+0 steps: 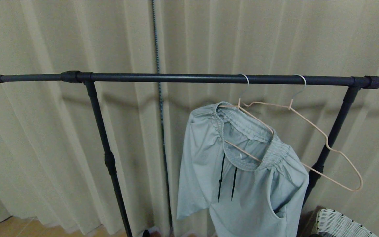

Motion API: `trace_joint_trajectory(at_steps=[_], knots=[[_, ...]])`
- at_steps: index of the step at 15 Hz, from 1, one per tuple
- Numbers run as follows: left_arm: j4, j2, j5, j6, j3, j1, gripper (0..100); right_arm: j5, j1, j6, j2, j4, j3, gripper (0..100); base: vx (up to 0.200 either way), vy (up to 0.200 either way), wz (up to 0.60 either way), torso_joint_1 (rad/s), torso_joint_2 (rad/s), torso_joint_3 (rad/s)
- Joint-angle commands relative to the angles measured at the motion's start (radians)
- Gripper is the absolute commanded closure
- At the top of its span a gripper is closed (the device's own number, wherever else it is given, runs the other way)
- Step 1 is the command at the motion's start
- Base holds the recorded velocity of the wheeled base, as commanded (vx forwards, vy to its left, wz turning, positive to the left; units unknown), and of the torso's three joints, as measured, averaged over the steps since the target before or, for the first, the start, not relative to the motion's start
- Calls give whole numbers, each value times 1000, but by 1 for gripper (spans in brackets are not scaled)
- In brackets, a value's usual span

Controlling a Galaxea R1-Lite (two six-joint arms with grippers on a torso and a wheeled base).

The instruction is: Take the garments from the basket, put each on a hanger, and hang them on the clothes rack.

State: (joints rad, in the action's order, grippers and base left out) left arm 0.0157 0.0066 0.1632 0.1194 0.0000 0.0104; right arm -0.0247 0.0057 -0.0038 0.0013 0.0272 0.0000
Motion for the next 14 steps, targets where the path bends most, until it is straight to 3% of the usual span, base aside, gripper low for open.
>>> trace_joint_trajectory(at_steps=[1,12,14], knots=[[1,1,-2,-20,0,0,0,0,0,1,-1,0,0,0,0,0,0,0,0,0],[0,1,-4,-41,0,0,0,3,2,8,-1,2,0,0,0,0,0,0,0,0],[3,-7,6,-23,0,-55,0,5,0,2,-1,2,0,0,0,0,0,0,0,0]])
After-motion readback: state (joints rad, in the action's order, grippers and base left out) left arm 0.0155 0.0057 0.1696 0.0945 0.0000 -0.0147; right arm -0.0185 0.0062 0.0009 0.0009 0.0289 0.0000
